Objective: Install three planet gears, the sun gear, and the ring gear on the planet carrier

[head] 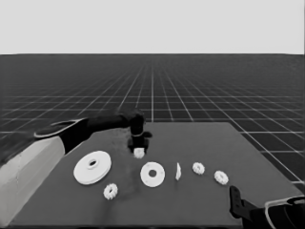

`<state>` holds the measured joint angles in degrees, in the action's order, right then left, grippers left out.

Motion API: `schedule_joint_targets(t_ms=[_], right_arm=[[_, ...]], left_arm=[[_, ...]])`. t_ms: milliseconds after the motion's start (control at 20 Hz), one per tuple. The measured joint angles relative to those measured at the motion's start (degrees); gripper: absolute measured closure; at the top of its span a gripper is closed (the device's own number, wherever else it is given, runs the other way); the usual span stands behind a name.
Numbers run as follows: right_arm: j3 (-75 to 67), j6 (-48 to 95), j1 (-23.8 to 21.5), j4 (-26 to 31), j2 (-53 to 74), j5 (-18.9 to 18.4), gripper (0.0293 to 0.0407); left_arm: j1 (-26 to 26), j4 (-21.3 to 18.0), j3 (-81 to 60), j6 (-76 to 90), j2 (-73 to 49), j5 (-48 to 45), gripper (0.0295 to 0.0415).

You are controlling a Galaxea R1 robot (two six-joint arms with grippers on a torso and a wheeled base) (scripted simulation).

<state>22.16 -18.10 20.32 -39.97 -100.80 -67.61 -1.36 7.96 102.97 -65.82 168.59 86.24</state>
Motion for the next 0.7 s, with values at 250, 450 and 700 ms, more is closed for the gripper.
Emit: schedule_joint_targets(t_ms=[250, 450, 700], right_arm=[[0.0, 0.0, 0.0, 0.0, 0.0, 0.0, 0.0315], [0.0, 0.0, 0.0, 0.0, 0.0, 0.0, 0.0315], [0.0, 0.0, 0.0, 0.0, 0.0, 0.0, 0.0315]], left_arm=[[0.1, 0.3, 3.3, -2.7, 6.4, 0.4, 0.0398], [3.3, 3.4, 5.6, -1.6, 7.4, -1.0, 0.0398], [8.0, 7.2, 10.2, 0.8, 8.9, -3.6, 0.0398]])
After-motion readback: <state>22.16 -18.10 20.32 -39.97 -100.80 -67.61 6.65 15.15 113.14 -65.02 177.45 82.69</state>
